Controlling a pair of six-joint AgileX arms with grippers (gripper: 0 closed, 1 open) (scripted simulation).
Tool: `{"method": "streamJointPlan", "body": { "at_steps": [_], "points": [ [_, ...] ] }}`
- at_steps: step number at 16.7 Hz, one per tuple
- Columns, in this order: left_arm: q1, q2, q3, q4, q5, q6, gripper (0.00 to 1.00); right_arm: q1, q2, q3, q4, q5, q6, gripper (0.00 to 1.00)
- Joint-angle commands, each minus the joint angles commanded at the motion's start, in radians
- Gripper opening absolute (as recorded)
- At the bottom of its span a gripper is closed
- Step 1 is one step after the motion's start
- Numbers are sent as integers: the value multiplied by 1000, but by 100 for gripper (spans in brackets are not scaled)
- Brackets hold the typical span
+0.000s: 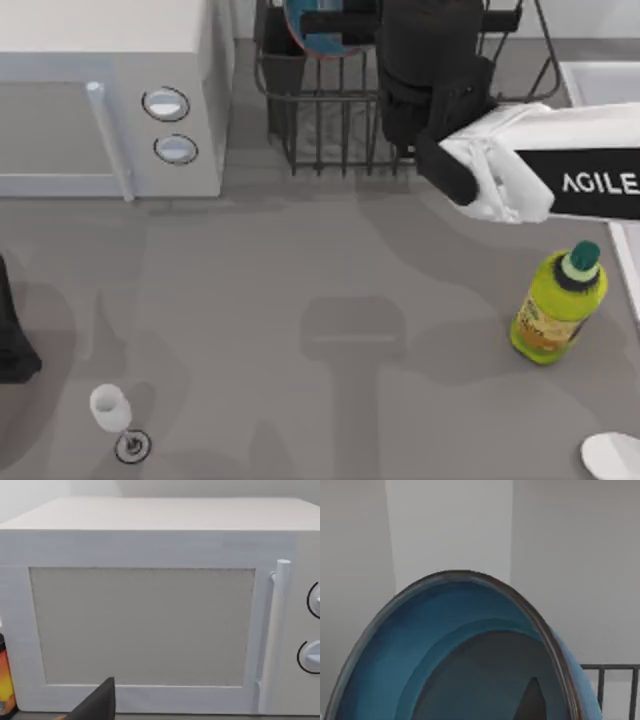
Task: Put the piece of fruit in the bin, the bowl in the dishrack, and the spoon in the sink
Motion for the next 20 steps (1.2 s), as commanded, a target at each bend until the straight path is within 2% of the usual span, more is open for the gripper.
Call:
{"method": "streamJointPlan", "body": {
  "at_steps": [4,5,15,20],
  "points": [
    [0,0,0,0,0,0,100,0,0,0,0,0,0,98],
    [0,0,0,0,0,0,100,0,0,0,0,0,0,100],
    [0,0,0,0,0,0,100,-3,-11,-9,-2,-7,0,100],
    [0,0,0,0,0,0,100,-93,-221,-206,-51,-134,-3,100]
  ]
}}
